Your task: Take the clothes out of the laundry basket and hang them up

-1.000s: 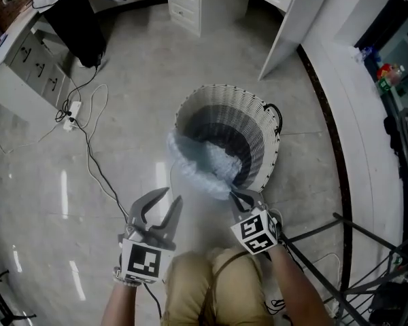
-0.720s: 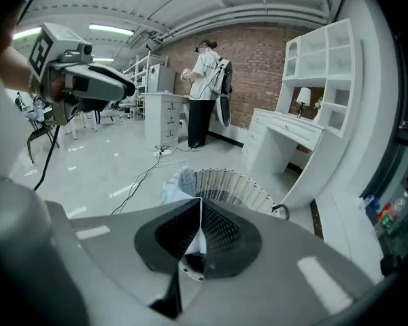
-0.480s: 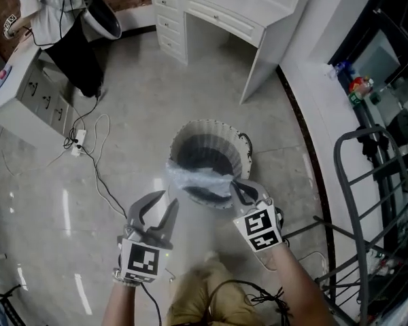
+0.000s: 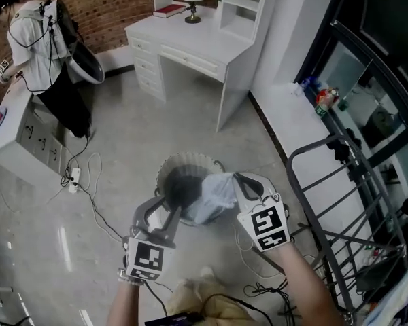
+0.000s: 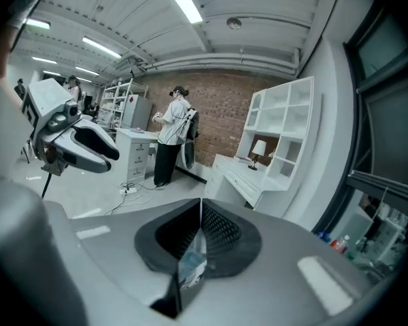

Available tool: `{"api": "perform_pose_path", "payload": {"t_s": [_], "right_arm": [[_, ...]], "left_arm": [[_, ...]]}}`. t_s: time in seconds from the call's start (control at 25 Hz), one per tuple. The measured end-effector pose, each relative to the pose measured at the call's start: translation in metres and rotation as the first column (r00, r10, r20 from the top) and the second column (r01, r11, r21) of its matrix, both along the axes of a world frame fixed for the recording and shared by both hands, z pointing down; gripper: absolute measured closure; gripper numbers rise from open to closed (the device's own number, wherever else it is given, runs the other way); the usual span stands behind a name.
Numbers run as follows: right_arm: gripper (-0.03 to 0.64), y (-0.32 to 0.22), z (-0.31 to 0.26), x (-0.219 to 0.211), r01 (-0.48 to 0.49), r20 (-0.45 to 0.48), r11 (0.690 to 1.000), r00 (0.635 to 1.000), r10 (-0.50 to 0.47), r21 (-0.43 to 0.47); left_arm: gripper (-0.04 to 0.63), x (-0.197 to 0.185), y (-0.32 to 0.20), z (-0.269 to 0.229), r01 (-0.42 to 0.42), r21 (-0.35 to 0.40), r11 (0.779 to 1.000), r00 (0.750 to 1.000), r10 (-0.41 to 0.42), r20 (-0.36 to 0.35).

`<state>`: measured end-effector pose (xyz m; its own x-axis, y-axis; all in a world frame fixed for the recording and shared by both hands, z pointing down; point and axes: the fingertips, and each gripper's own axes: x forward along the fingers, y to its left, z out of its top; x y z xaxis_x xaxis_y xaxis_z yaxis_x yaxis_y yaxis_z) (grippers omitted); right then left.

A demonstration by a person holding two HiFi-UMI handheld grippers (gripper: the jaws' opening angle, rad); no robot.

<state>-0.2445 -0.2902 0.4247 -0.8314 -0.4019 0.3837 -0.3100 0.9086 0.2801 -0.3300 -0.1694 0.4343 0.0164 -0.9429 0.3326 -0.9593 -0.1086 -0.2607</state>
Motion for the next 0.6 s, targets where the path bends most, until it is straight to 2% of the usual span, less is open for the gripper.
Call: {"api": "perform_pose_path", "payload": {"t_s": [0.16, 0.32, 0.44, 0.6], "right_arm": [[0.607, -0.005, -0.056, 0.034, -0.079, 0.048, 0.994, 0.996, 0.075, 0.077], [0.607, -0.003, -0.111, 0.071, -0.174, 0.105, 0.972, 0.982, 0.159, 0.158], [0.607, 0.003, -0.152, 0.099, -0.248, 0.152, 0.944, 0.964, 0.219, 0.215], [0.607, 0.021, -0.202, 0.135, -0.366, 0.221, 0.892, 0.924, 0.313, 0.265]], "left_arm": [[0.463, 0.032, -0.015, -0.013, -0.121, 0.004, 0.993, 0.993, 0.121, 0.018], [0.457, 0.063, -0.031, -0.020, -0.253, 0.004, 0.967, 0.967, 0.253, 0.045], [0.456, 0.090, -0.041, -0.026, -0.346, 0.010, 0.938, 0.937, 0.344, 0.065], [0.449, 0.134, -0.047, -0.029, -0.477, 0.007, 0.879, 0.876, 0.475, 0.080]]}}
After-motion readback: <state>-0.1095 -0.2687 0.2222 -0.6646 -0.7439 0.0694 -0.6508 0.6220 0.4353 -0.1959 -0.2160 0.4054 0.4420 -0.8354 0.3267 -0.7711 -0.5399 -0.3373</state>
